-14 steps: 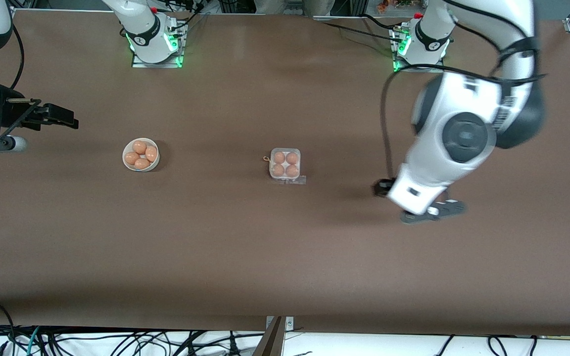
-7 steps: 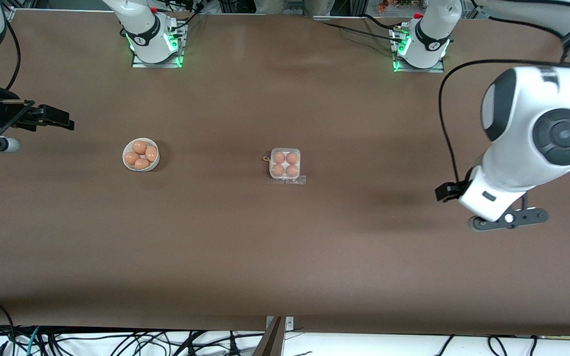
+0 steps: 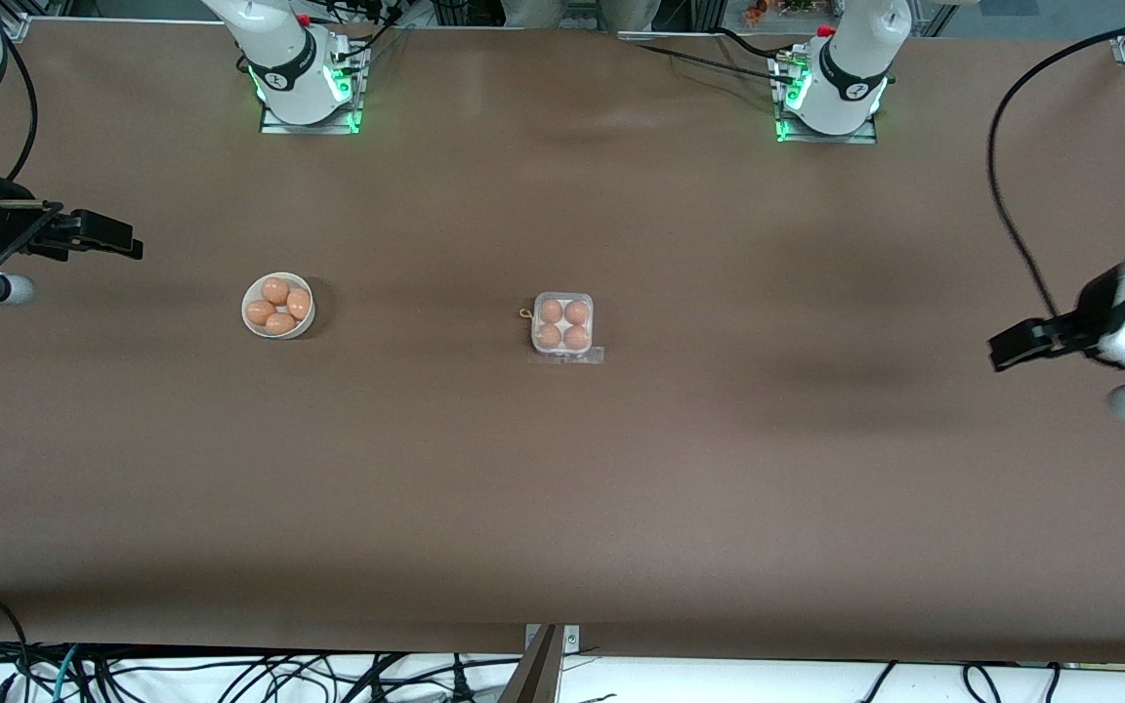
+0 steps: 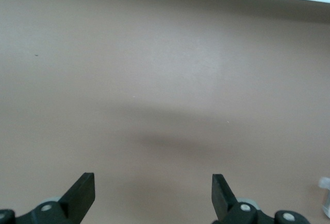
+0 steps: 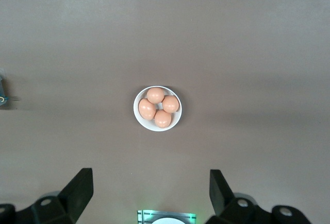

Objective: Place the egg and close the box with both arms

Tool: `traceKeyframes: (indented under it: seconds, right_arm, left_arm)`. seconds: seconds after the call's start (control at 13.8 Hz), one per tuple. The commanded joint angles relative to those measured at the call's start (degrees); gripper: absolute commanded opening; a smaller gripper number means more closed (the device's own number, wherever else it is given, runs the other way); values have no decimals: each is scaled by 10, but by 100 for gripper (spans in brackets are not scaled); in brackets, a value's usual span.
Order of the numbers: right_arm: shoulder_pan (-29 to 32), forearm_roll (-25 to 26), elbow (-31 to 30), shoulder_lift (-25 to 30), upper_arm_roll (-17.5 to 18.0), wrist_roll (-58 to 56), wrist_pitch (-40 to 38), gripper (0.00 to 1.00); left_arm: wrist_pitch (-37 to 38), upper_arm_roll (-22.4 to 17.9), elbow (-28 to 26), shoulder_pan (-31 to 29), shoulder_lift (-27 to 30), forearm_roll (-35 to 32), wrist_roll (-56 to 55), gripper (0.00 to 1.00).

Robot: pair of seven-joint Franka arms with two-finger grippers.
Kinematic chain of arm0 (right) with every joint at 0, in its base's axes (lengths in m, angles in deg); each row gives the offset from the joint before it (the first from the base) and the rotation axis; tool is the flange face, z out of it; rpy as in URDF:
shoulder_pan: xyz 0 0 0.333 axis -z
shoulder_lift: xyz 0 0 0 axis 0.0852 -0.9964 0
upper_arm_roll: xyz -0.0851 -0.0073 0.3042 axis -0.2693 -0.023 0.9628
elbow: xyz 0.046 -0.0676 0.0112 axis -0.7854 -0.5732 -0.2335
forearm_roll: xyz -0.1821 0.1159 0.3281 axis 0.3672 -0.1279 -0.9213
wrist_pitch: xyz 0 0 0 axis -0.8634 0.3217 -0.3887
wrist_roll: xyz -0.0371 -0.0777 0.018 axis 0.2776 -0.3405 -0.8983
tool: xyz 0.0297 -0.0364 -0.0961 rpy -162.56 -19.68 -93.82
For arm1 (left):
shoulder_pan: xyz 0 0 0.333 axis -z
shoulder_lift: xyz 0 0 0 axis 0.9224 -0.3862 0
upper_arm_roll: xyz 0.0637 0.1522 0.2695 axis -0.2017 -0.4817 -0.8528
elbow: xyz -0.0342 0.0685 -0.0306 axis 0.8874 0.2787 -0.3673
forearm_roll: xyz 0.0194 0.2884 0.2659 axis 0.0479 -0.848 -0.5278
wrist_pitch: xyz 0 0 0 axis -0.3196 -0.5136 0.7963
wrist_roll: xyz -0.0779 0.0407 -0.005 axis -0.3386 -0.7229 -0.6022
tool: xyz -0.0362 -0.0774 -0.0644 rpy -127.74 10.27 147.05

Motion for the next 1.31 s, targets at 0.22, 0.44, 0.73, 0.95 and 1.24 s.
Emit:
traceKeyframes:
  seconds: [0.22, 0.44, 0.73, 0.95, 1.24]
  right_arm:
    - [4, 3, 13, -5, 4, 2, -13, 100]
    - [4, 3, 13, -5, 4, 2, -13, 100]
    - [4, 3, 13, -5, 4, 1, -13, 100]
    - [4, 4, 15, -5, 4, 1, -13, 100]
    - [4, 4, 15, -4, 5, 1, -13, 100]
  left_arm:
    - [20, 152, -116, -117, 109, -33, 9, 100]
    - [13, 163, -166, -115, 128, -80, 12, 100]
    - [-70, 167, -217, -111, 128, -71, 12, 100]
    - [-72, 167, -217, -112, 137, -70, 12, 100]
    - [-67, 167, -219, -126, 150, -70, 13, 100]
